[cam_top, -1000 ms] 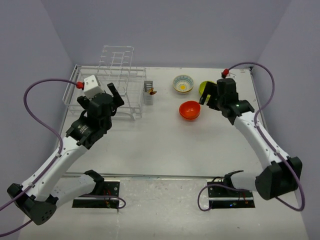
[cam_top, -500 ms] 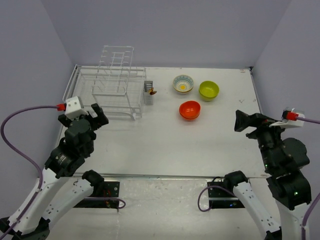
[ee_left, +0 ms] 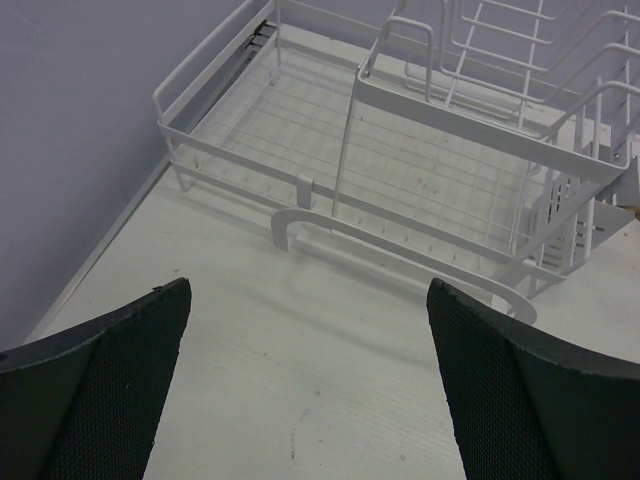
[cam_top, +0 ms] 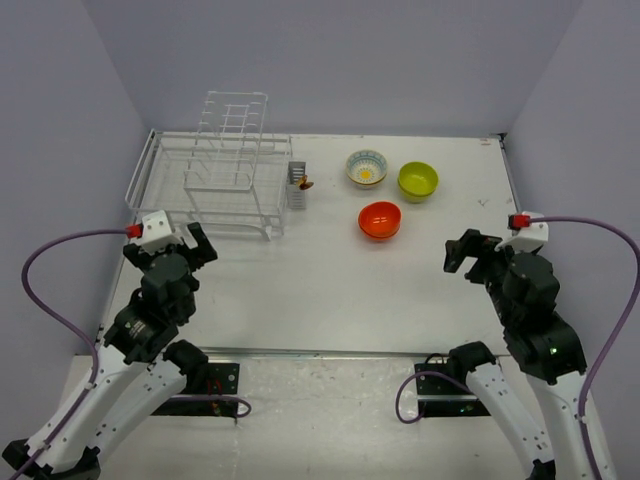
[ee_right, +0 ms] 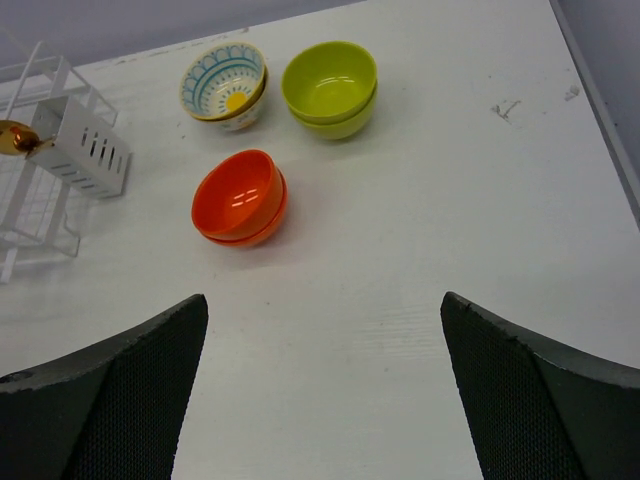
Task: Unload the bowls from the dish rack
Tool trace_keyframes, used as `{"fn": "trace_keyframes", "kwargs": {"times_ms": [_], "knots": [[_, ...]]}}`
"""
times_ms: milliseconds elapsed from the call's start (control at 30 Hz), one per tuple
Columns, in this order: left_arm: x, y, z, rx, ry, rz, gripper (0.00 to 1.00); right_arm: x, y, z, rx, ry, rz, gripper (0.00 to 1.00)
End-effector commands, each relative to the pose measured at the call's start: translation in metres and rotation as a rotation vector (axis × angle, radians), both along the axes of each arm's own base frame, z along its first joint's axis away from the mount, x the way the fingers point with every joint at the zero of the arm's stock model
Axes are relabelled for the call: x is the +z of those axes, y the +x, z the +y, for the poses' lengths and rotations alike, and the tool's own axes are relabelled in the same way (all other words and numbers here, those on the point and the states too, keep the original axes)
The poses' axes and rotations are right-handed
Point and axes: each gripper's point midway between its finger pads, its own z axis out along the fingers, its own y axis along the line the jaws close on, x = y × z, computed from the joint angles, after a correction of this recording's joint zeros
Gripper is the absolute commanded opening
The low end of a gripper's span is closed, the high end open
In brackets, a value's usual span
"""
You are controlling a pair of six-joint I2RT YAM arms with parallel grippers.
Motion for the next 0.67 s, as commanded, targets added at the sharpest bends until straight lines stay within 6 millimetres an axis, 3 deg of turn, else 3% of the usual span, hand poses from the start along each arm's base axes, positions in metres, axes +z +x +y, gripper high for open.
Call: {"fn": "trace_keyframes", "kwargs": {"times_ms": [0,167,633], "knots": [[0.008,0.001,0.009,0.049,0.007,-0.057,1.0,-0.003,0.007,0.0,-0.017,0.005,0.011,0.99],[0.001,0.002,0.009,0.038,0.028,-0.062,1.0,-0.008,0.01,-0.003,-0.034,-0.013,0.015,0.99],[-0.014,0.008,0.011,0.06,0.097,-0.041,1.0,0.008,0.016,-0.023,-0.144,-0.027,-0.109,0.99]]}}
